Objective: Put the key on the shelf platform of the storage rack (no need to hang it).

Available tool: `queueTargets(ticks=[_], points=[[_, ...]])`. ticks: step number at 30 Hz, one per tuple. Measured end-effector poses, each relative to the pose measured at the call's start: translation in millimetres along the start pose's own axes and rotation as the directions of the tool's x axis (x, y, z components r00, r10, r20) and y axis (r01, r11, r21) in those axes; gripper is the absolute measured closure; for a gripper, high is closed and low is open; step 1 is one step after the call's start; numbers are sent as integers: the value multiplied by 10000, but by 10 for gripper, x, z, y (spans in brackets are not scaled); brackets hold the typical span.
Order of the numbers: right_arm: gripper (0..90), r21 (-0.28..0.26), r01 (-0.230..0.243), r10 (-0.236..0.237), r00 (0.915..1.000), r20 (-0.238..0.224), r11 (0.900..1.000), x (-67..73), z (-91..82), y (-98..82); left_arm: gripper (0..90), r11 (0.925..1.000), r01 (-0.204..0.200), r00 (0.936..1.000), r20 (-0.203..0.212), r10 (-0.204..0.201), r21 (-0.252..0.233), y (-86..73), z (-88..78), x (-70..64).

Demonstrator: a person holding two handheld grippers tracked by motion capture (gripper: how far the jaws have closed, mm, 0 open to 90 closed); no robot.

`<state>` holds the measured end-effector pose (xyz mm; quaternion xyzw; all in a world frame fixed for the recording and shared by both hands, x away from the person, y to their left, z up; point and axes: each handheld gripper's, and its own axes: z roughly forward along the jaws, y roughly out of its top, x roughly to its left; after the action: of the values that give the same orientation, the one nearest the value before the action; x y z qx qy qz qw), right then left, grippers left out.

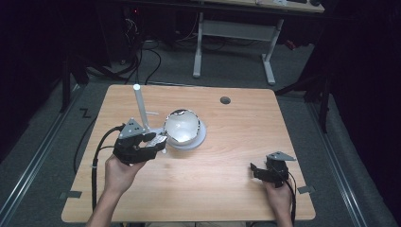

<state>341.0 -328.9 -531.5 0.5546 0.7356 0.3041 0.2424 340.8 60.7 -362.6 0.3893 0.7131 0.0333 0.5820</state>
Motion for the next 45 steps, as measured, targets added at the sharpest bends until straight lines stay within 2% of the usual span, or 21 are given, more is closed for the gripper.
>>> queueTargets(ticks=[12,13,15,17,18,23,24,28,33,34,36,37,41,45], points=[[235,11,13,-13,10000,-24,10000,3,-1,-1,513,9995,-116,9993,355,106,302,36,80,-263],[235,11,15,-15,10000,-26,10000,2,-1,0,513,9996,-19,9994,339,9,298,40,92,-289],[235,11,12,-12,10000,-25,10000,2,-1,-1,513,9992,-145,9989,460,129,360,53,121,-316],[235,8,5,-5,10000,-28,10000,3,0,-1,513,9993,-40,9992,402,25,379,57,154,-354],[235,8,3,-3,10000,-27,10000,4,-1,-1,513,9990,-181,9989,448,163,417,59,171,-362],[235,10,6,-6,10000,-28,10000,4,-1,-1,512,9989,-235,9986,472,216,399,74,254,-420],[235,11,6,-6,10000,-28,10000,4,-1,-1,512,9992,-142,9992,388,127,379,72,275,-439],[235,9,13,-13,10000,-22,10000,3,-1,-1,512,9991,-323,9990,327,314,273,59,357,-463],[235,9,15,-15,10000,-21,10000,3,-1,-1,512,9995,-208,9996,216,203,237,44,456,-476],[235,7,17,-17,10000,-23,10000,3,-1,-1,512,9986,-470,9986,261,464,247,40,495,-456],[234,4,20,-20,10000,-24,10000,3,0,-1,512,9985,-490,9985,256,484,248,37,521,-450],[234,3,20,-20,10000,-23,10000,3,0,-1,512,9992,-325,9993,191,321,237,32,540,-456],[234,6,18,-18,10000,-24,10000,3,0,-1,512,9980,-620,9979,179,617,135,18,643,-413],[234,6,16,-16,10000,-24,10000,3,0,-1,512,9983,-569,9984,63,569,144,-3,708,-396]])
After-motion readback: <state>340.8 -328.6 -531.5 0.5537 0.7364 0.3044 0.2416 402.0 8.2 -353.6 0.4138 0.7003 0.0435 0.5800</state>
